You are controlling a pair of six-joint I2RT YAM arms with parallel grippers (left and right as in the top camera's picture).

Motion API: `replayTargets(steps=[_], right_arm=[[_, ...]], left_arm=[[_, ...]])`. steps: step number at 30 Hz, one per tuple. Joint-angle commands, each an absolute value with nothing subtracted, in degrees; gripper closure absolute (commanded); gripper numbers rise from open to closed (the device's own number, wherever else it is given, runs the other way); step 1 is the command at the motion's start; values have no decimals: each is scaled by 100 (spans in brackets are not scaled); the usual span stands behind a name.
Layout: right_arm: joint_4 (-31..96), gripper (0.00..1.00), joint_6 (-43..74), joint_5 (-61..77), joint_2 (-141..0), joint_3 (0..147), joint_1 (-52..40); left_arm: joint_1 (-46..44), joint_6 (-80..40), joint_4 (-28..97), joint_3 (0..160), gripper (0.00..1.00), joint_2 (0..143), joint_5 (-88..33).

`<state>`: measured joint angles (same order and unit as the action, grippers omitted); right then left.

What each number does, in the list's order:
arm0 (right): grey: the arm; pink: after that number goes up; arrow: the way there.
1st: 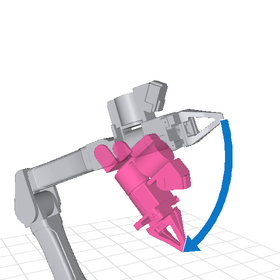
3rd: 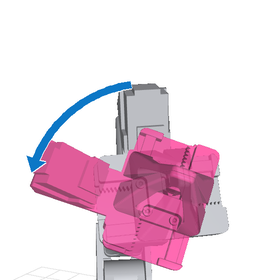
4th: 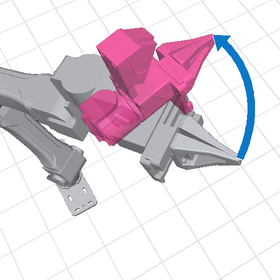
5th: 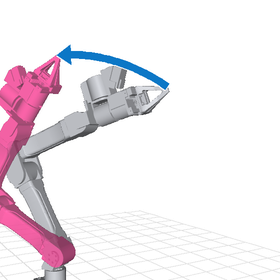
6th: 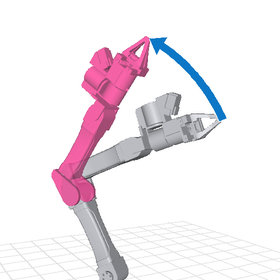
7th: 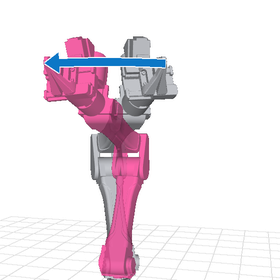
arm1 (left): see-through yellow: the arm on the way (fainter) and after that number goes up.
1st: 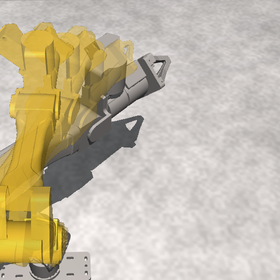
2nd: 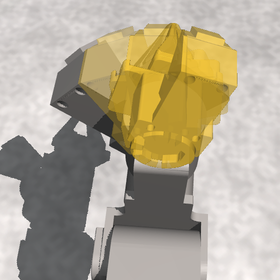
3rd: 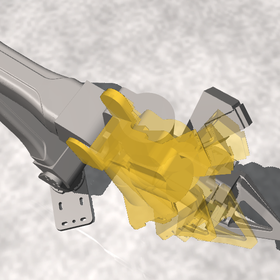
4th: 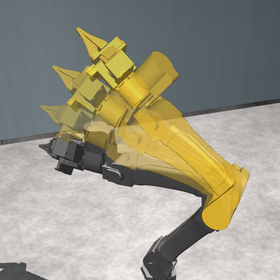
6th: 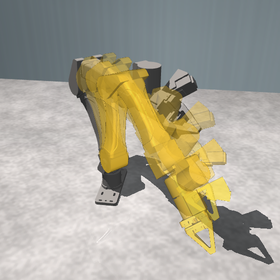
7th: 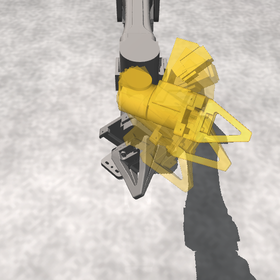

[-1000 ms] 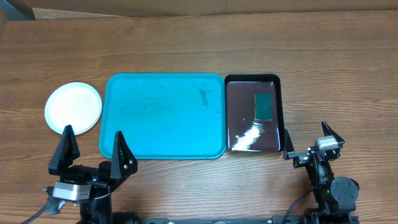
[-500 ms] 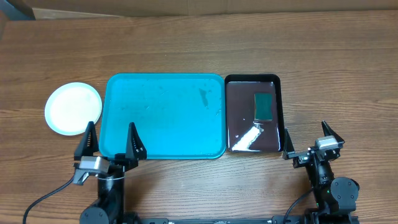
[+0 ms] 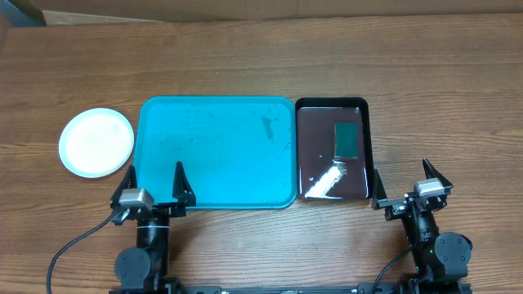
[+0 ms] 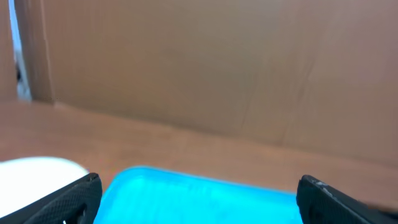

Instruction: Clean dirty plates on tray and stack at the side

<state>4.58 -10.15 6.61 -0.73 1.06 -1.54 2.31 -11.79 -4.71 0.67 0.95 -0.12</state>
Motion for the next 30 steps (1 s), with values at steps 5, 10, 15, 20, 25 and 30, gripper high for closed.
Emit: replayTargets(steps=[5,10,15,20,25,30], right_arm=[[436,0,-1033,628,-16,47,-137],[436,0,-1033,628,-16,47,-137],[436,0,-1033,628,-16,47,-137],[436,0,-1033,628,-16,47,-137],[436,0,-1033,628,-16,47,-137],[434,0,-1033,628,-16,47,-137]], left_arm=[[266,-336,436,27,0,19,60],[263,-340,436,27,0,19,40],[261,-338,438,27,0,19,43],[261,-338,440,27,0,21,43],[261,-338,438,27,0,21,43],[261,-338,438,27,0,23,43]])
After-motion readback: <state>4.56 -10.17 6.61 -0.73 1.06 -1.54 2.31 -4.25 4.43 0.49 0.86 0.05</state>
